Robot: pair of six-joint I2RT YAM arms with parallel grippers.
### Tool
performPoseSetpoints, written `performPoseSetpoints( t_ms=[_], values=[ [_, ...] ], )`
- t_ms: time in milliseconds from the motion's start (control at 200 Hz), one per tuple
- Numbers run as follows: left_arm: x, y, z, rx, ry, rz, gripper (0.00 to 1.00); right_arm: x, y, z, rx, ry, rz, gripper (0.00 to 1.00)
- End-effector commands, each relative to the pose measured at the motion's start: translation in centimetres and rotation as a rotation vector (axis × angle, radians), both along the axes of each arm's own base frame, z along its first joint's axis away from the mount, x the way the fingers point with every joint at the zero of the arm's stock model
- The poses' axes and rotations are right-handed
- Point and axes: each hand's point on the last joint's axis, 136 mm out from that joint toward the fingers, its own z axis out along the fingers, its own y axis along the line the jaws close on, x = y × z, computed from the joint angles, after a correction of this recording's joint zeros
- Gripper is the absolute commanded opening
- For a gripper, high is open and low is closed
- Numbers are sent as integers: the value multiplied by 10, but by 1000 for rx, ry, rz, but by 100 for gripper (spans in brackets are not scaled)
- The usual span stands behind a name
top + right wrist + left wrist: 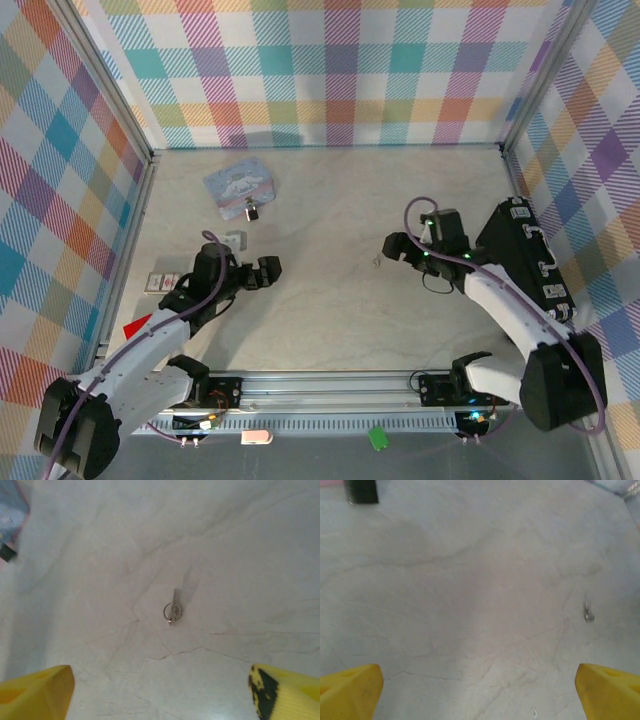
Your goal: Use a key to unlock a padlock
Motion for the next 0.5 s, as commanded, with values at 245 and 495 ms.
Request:
performPoseSetpoints(
  t_ms=[245,495],
  values=[
    [10,-13,7,37,-62,-43,96,20,26,-43,-19,123,-24,50],
    [10,-12,10,38,-65,-39,98,26,33,-72,-29,182,-27,33]
  ],
)
